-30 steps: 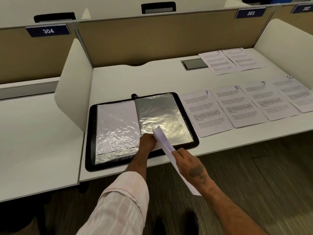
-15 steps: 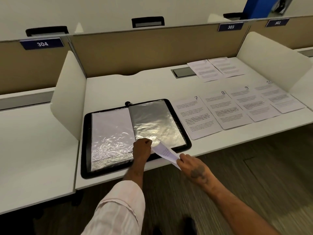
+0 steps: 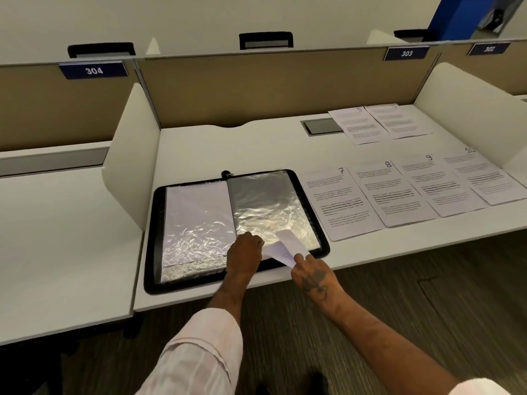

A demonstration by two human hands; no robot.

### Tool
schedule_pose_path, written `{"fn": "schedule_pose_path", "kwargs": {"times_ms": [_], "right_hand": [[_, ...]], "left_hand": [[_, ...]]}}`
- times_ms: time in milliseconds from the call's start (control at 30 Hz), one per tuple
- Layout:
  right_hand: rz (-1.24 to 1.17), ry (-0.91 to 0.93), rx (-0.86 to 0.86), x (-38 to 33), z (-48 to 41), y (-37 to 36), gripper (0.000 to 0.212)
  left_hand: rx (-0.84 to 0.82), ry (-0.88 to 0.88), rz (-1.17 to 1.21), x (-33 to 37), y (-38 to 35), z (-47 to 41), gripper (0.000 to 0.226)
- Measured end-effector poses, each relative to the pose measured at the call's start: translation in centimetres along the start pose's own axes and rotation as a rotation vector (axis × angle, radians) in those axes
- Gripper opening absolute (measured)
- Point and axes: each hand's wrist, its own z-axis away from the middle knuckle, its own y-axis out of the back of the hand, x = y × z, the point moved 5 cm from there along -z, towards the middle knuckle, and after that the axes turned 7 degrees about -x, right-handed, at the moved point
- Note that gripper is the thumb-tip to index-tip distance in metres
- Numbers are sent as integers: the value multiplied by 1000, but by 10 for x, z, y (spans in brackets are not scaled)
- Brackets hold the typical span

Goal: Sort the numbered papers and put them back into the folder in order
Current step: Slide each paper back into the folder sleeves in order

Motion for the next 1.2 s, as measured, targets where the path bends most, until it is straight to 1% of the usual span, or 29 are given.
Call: {"fn": "schedule_pose_path", "kwargs": {"times_ms": [100,233,333,433,533,600,733,900,967,1033,1100,1167,1200], "right_hand": [[-68,9,15,-8,-14,9,28],[-236,-43,60,-17,-30,15,28],[-462,-107,98,-17,-41,10,30],[-684,-136,190,-3,-43,4,28],[-974,-260,235,20,-37,-1,30],[-1151,-354,245,32,-34,-7,24],[-1320,-483,248,47,-33,-25,12],[-1437,-595,293,53,-41,-35,10],[-1495,-628,315,53,-46,-37,15],[-1585,-617,320,54,-50,-39,22],[-1677,-562,276,57,-52,-44,42],[-1689,-507,178,59,-48,-52,63],[-1676,-502,111,60,-44,-58,69]], "left_hand": [[13,-117,-140,6,-5,6,24],[11,-170,-284,12,-6,10,10],[12,-149,-266,13,-6,8,10],[47,-124,-195,16,-3,5,12],[75,-132,-157,23,-3,3,16],[84,-137,-155,26,-4,2,17],[65,-147,-175,25,-15,4,18],[68,-167,-193,22,-22,4,13],[56,-180,-204,20,-23,4,11],[44,-179,-218,17,-24,5,10],[10,-155,-236,14,-22,2,13],[-37,-121,-265,11,-20,0,18],[-50,-110,-277,10,-20,0,20]]}}
